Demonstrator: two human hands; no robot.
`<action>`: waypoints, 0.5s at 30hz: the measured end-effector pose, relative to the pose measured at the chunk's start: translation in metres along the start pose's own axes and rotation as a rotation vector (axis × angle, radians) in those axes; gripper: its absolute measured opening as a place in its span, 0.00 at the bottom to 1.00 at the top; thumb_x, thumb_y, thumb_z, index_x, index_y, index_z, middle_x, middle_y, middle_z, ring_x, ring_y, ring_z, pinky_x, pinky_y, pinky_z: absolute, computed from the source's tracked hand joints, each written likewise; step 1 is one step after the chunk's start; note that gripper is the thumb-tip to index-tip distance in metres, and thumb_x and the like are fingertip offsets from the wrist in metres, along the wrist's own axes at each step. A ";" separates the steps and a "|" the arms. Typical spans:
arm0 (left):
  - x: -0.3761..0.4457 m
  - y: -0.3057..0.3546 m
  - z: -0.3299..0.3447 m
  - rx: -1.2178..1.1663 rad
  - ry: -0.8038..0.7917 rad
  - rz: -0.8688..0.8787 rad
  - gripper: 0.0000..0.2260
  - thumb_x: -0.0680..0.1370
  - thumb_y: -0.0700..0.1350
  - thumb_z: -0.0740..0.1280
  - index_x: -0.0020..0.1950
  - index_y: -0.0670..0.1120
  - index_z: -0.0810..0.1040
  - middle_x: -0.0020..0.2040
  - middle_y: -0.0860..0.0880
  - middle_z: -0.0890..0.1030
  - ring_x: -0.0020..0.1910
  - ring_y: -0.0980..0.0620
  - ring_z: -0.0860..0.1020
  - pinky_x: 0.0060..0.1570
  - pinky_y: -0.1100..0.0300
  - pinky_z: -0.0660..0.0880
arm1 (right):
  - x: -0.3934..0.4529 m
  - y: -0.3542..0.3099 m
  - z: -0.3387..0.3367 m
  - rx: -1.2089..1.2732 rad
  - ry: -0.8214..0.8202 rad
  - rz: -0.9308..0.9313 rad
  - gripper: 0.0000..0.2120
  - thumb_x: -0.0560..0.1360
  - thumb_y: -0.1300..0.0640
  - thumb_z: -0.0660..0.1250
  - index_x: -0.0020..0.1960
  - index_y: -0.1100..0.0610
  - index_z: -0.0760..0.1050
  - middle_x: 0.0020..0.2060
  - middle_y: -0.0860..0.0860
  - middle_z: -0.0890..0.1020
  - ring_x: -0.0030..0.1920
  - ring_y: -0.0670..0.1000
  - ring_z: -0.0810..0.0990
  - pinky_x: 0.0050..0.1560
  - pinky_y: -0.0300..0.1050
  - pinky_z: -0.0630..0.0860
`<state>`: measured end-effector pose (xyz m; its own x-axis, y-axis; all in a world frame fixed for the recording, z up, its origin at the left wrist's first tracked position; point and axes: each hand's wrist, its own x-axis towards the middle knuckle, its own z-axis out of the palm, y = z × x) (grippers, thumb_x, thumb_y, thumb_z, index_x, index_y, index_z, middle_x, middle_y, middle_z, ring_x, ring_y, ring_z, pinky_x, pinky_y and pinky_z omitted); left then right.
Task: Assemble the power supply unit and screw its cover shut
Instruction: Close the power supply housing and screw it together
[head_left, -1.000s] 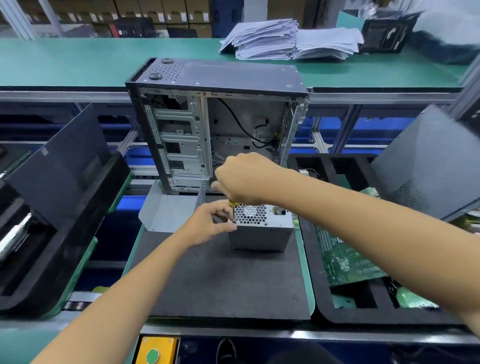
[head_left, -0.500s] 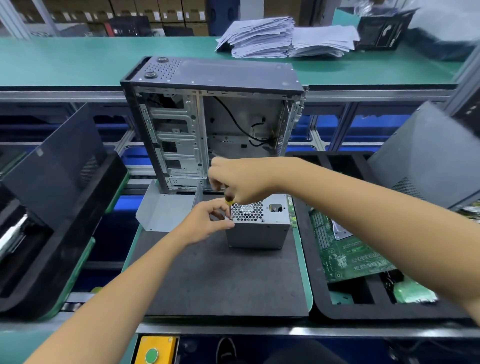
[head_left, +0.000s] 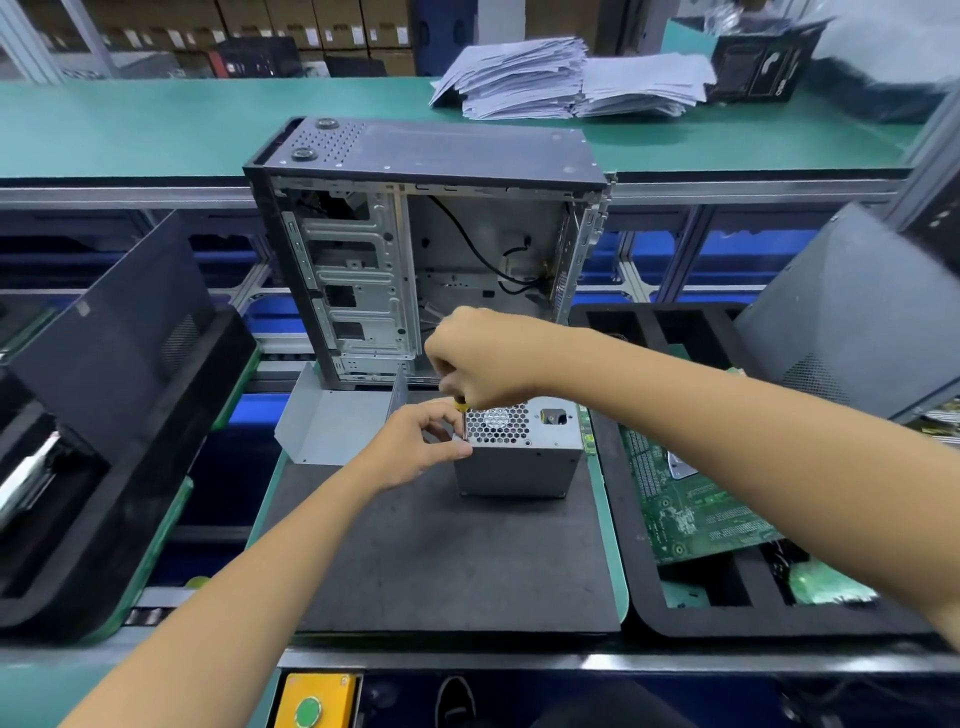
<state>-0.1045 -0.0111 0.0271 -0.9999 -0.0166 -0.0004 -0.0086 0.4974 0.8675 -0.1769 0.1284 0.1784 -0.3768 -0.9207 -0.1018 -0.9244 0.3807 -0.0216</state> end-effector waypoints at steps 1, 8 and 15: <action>0.000 0.000 0.000 0.002 -0.005 0.004 0.07 0.72 0.43 0.75 0.41 0.46 0.78 0.40 0.61 0.79 0.37 0.64 0.74 0.38 0.69 0.72 | 0.001 -0.001 0.002 -0.034 0.023 0.048 0.13 0.78 0.57 0.62 0.36 0.59 0.69 0.35 0.56 0.73 0.33 0.53 0.74 0.28 0.47 0.70; 0.002 -0.001 -0.001 -0.004 -0.007 -0.005 0.07 0.72 0.43 0.75 0.41 0.46 0.78 0.42 0.61 0.79 0.37 0.62 0.74 0.39 0.71 0.71 | -0.006 0.010 -0.004 0.082 -0.124 -0.025 0.05 0.76 0.60 0.64 0.48 0.55 0.68 0.48 0.50 0.66 0.37 0.51 0.71 0.32 0.41 0.63; 0.003 -0.001 -0.002 -0.011 -0.022 0.024 0.07 0.71 0.42 0.75 0.40 0.45 0.77 0.39 0.60 0.78 0.36 0.60 0.73 0.38 0.71 0.70 | -0.001 0.000 0.004 -0.059 0.034 0.041 0.17 0.79 0.58 0.61 0.33 0.55 0.62 0.32 0.51 0.67 0.31 0.51 0.70 0.31 0.46 0.67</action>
<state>-0.1079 -0.0131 0.0276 -0.9999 0.0145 0.0094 0.0153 0.4880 0.8727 -0.1768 0.1295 0.1745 -0.4154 -0.9072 -0.0670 -0.9096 0.4135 0.0410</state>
